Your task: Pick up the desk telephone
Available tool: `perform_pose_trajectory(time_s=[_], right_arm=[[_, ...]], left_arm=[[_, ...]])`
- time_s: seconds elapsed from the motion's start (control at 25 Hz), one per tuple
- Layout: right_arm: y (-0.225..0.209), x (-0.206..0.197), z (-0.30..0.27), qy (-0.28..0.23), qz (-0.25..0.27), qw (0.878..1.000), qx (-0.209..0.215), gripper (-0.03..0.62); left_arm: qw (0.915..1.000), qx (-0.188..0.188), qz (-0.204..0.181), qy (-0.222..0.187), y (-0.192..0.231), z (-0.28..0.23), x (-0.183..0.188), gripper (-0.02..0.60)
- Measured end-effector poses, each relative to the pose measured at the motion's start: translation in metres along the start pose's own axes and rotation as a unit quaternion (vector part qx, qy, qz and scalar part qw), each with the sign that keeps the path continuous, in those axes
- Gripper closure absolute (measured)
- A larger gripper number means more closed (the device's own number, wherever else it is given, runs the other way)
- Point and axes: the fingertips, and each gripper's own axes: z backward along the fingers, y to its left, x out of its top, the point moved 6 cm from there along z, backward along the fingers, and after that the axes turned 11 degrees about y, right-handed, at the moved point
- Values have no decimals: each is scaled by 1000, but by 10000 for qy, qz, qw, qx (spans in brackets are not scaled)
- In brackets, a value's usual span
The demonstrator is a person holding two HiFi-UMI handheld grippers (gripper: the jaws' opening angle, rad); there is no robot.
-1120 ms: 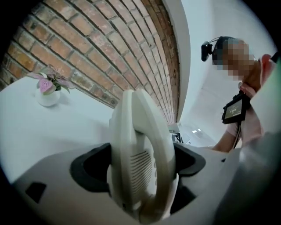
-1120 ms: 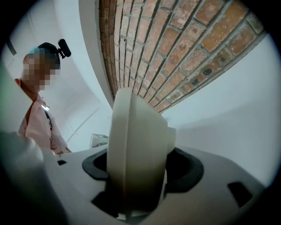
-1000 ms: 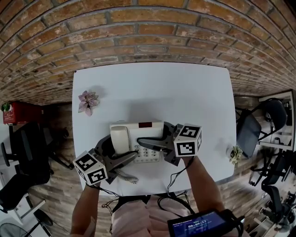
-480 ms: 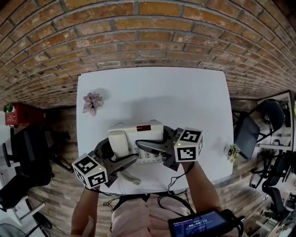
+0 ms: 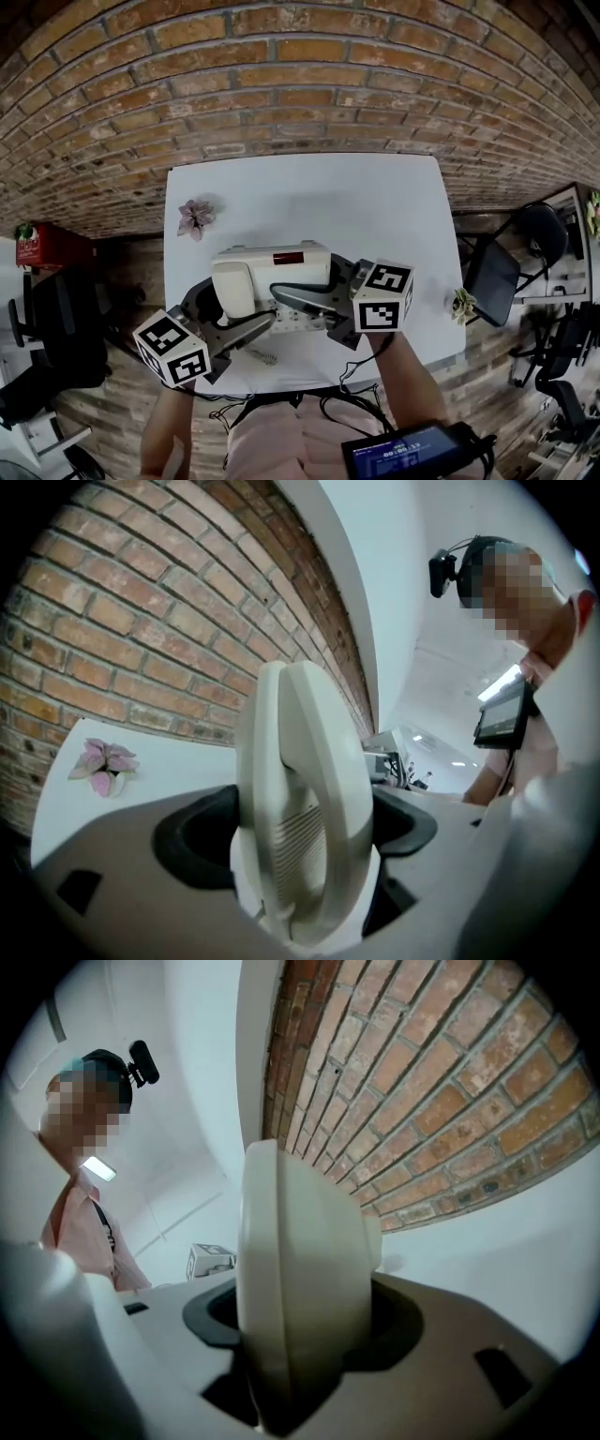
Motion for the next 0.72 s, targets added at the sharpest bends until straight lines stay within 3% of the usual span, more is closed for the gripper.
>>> perform_pose_trajectory(time_s=[0.72], right_arm=[[88,57,33,-580,732,9955,-177,336]], left_arm=[[9963,131,-805,-260,-70,53,64,158]])
